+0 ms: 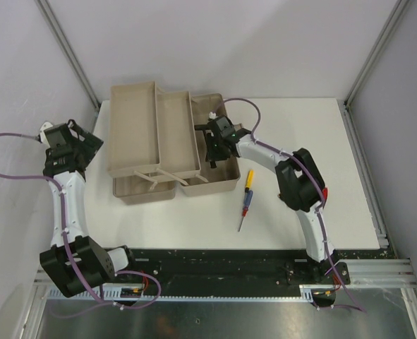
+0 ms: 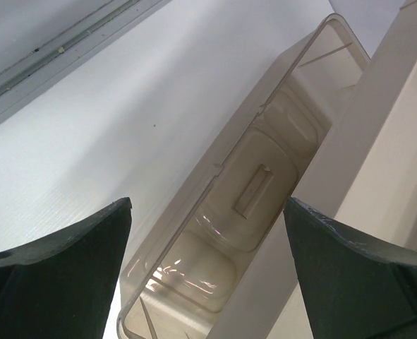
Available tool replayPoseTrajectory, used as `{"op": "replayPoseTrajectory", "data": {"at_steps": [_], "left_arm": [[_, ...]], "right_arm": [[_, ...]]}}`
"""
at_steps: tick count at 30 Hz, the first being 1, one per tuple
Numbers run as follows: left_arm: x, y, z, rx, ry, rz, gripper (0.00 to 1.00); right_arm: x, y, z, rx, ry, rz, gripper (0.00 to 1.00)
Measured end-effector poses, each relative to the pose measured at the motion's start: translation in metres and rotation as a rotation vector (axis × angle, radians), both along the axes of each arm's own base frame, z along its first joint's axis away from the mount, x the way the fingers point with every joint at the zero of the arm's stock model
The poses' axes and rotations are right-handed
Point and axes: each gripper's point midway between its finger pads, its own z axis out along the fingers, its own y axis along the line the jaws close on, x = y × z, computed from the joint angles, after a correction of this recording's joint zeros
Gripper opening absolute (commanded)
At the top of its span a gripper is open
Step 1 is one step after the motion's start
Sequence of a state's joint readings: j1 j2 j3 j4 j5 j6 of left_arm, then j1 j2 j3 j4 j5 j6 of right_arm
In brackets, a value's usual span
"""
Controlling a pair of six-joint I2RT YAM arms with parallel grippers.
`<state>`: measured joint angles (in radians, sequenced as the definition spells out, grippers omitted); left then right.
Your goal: Pack the tool kit
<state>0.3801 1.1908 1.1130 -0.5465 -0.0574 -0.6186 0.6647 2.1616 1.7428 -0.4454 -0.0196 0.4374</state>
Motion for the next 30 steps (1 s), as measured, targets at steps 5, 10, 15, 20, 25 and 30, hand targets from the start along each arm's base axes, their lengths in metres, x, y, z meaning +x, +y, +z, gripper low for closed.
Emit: {"op": "replayPoseTrajectory", "data": {"at_steps": [5, 10, 15, 20, 25, 30], "left_arm": [[0.000, 0.000, 0.000, 0.000, 0.001, 0.000, 0.94], [0.000, 0.000, 0.000, -0.001, 0.002, 0.000, 0.94], [0.000, 0.000, 0.000, 0.000, 0.003, 0.001, 0.94], [-0.001, 0.000, -0.001, 0.000, 0.003, 0.001, 0.94], [-0.001, 0.000, -0.001, 0.001, 0.003, 0.001, 0.94], [-0.001, 0.000, -0.001, 0.000, 0.003, 0.001, 0.94]], "right_arm": [[-0.004, -0.004, -0.033, -0.052, 0.059, -0.013, 0.24], [-0.006, -0.003, -0.033, -0.059, 0.061, -0.024, 0.47], [-0.005, 0.004, -0.026, -0.043, 0.029, -0.016, 0.58], [-0.006, -0.002, 0.003, -0.031, -0.026, -0.037, 0.47], [-0.009, -0.019, 0.052, -0.002, -0.116, -0.088, 0.15], [-0.017, -0.041, 0.096, 0.033, -0.202, -0.138, 0.30]]}}
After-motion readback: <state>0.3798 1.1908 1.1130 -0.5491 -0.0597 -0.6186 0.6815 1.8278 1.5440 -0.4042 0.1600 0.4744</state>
